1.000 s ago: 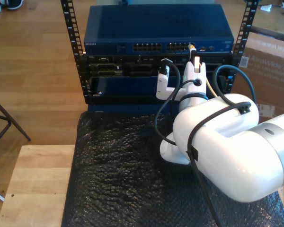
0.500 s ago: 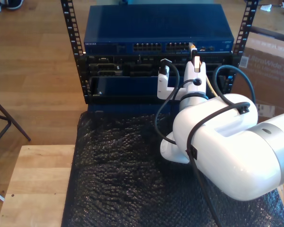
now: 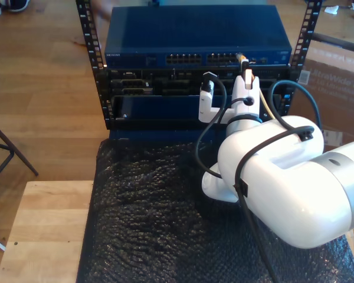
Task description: Grab the cable and plug it in
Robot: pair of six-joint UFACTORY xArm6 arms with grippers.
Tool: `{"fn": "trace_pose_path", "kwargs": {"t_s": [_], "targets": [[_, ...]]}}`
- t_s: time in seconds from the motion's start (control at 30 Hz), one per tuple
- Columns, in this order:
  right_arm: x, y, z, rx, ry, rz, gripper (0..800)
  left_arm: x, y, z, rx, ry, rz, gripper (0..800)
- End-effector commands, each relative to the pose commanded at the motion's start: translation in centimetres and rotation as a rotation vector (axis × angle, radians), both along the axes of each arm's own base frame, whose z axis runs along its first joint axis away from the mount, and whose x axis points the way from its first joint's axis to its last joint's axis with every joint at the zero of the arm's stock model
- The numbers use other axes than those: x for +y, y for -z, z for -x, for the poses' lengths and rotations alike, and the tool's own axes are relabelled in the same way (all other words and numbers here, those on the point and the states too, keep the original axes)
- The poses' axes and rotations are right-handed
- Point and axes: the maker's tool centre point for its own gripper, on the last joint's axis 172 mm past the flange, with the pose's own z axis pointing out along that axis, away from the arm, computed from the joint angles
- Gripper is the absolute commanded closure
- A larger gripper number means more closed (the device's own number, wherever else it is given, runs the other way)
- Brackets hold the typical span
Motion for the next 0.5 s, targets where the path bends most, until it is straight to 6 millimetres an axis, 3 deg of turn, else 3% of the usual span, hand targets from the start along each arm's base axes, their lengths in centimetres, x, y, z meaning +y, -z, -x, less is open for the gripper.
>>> {"fn": "trace_pose_path", "kwargs": {"t_s": [0.5], "targets": [[0.26, 0.0, -0.04, 0.003, -0.001, 0.006, 800, 0.0, 0.0, -0.02, 0.0, 0.002, 0.0, 0]]}}
